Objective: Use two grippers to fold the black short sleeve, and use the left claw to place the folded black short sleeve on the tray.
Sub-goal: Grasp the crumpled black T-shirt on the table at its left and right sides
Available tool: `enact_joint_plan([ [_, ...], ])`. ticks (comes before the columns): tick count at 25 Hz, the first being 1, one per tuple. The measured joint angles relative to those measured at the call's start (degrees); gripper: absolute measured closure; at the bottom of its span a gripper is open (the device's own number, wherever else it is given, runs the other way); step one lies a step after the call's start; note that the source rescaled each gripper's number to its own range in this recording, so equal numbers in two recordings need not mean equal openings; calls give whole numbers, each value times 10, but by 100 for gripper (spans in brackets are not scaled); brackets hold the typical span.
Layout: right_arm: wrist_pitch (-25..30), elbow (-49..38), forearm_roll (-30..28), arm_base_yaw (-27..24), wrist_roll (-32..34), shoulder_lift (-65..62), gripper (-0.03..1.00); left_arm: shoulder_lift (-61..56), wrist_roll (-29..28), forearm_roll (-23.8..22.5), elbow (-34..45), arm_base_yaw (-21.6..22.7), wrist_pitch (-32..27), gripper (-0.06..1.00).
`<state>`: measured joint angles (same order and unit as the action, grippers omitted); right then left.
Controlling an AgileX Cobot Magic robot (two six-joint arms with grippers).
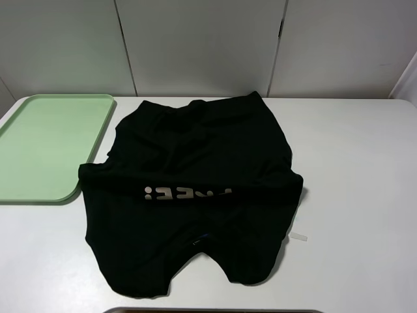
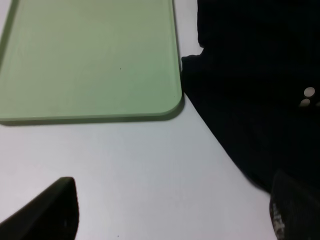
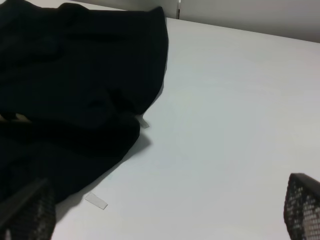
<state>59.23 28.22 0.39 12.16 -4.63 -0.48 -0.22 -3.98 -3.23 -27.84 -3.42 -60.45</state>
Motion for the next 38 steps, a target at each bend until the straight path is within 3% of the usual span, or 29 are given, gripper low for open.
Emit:
enact_joint_plan([
  [2,0,0,0,0,1,0,-3,0,0,0,0,0,0,17],
  [7,-3,7,-4,0,5,40,-3,0,0,-3,-5,0,5,-1],
  [10,-28,32,-4,0,-1,92,-3,0,1,-11,-18,0,25,-4],
  [14,-54,73,21,0,-61,181,-3,1,8,-15,-52,-7,44,-5],
  [18,-76,114,56,0,-148,278,-3,52,29,-15,-83,-42,45,-5],
  [25,-100,153,75,27,-243,432,-3,250,143,-15,-136,-119,18,-5],
  [32,-190,155,47,84,-278,585,-3,405,254,-16,-155,-167,19,-5],
  [38,-277,156,27,100,-284,708,-3,485,294,-35,-155,-197,47,-5],
])
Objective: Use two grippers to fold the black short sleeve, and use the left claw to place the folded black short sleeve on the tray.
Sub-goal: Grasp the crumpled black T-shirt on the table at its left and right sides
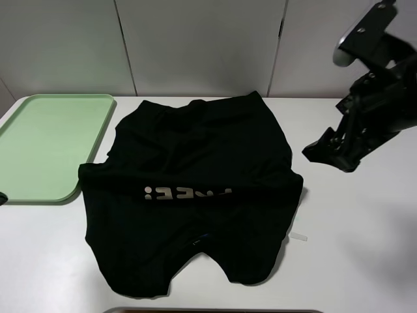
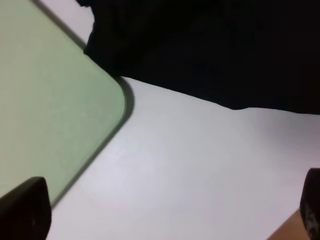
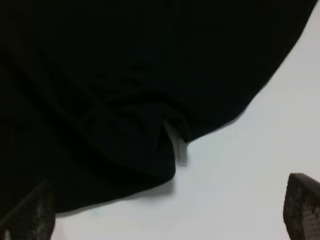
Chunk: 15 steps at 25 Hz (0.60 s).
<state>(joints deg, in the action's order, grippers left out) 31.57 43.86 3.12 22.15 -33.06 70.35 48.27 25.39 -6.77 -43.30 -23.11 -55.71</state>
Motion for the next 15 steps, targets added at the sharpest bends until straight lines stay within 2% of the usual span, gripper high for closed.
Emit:
enact_joint_plan([
  [3,-25,0,-37,0,0,64,-3,24,3,-20,0,-1,13,-5],
  [9,-27,0,-127,0,0,157,-3,38,4,-28,0,-1,19,-5],
  [15,-62,1,-153,0,-4,187,-3,38,4,-28,0,-1,19,-5],
])
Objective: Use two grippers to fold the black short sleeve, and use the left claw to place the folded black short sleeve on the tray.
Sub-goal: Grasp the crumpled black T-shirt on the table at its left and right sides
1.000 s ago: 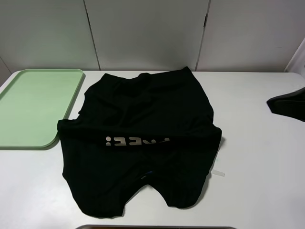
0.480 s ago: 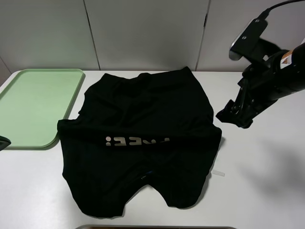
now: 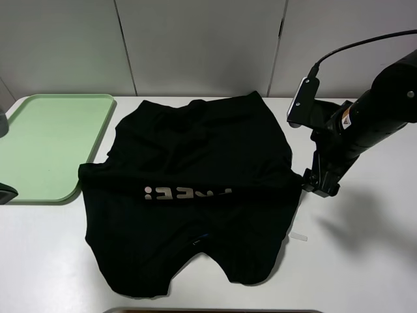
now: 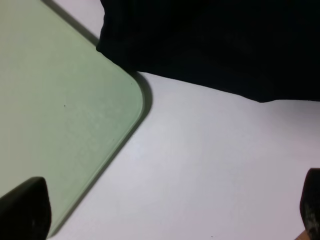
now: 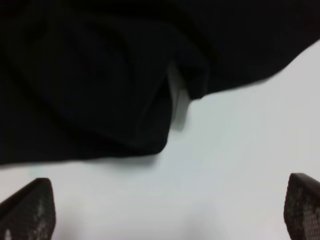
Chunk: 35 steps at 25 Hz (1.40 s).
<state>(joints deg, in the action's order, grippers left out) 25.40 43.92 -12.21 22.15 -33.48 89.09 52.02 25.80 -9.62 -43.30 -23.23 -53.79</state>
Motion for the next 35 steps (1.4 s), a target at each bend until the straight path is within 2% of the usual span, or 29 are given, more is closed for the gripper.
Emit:
enact_joint_plan([
  [4,-26,0,-4,0,-35,8,-3,0,0,0,0,0,0,-5],
  [14,-37,0,-12,0,-177,52,-3,0,0,0,0,0,0,-5],
  [29,-140,1,-12,0,-191,109,-3,0,0,-1,0,0,-5,-5],
  [35,-147,2,-11,43,-208,140,-3,0,0,-1,0,0,-5,-5],
])
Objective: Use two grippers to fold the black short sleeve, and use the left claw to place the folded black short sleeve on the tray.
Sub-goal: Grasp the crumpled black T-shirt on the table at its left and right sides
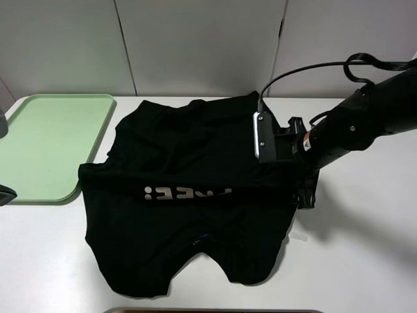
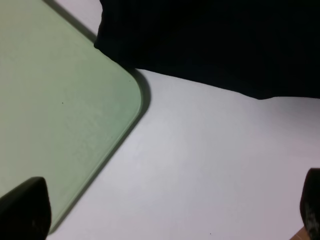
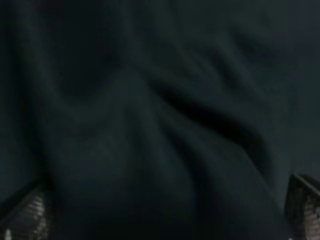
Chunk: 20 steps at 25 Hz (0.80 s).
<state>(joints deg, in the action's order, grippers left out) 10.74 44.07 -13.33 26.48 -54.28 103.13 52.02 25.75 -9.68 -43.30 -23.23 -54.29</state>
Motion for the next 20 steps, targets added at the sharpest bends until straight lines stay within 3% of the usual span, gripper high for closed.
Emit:
enact_joint_plan([
  [3,-10,0,0,21,-9,23,6,0,0,1,0,0,-1,-5],
  [6,-12,0,-1,23,-9,38,30,0,0,1,0,0,-10,-5],
  [8,-13,0,-9,23,-9,40,40,0,0,1,0,0,-14,-5],
  [20,-11,0,-22,8,-3,40,48,0,0,1,0,0,-16,-5],
])
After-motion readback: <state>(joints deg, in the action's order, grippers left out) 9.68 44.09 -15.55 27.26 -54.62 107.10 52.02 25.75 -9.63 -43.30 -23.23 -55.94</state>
